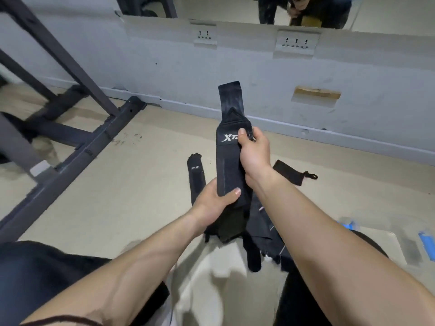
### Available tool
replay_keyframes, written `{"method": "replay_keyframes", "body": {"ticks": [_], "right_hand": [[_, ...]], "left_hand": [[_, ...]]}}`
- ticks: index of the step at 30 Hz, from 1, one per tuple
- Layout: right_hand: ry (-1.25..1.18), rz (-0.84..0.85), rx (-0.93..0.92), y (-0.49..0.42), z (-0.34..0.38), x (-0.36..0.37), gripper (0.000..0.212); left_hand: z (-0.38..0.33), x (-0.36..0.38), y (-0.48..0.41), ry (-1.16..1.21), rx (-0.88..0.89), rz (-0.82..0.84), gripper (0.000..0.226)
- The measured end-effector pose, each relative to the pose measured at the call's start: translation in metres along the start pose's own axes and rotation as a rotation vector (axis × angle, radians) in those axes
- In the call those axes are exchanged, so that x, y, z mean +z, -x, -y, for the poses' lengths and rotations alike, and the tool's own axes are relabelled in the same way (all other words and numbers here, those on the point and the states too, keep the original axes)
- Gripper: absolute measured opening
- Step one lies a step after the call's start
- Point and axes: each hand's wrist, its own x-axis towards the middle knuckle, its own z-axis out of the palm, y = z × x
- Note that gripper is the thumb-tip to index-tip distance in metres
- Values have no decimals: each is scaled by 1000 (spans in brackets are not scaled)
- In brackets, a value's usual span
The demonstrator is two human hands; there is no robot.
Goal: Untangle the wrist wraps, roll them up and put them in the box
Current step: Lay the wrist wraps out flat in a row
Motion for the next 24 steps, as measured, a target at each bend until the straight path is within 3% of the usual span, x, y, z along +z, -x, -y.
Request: {"method": "replay_keyframes", "body": {"ticks": [2, 10, 13, 16, 21, 24], "right_hand": [[3, 64, 40, -2, -19, 25, 19], [83, 162, 125, -32, -99, 128, 22], [152, 186, 202, -53, -140, 175, 23], [187, 267, 335, -69, -184, 221, 13], [269, 345, 468, -82, -250, 292, 23], [206, 388, 493, -91, -282, 324, 28]], "left_hand": [[18, -22, 7, 18, -58, -44, 28], [127, -96, 17, 99, -348, -59, 40], [178, -123, 16, 230, -500, -60, 39], [221, -151, 9, 367, -577, -190, 38], [279, -181, -4, 672, -673, -499, 33], [301, -199, -6, 758, -698, -594, 28]]}}
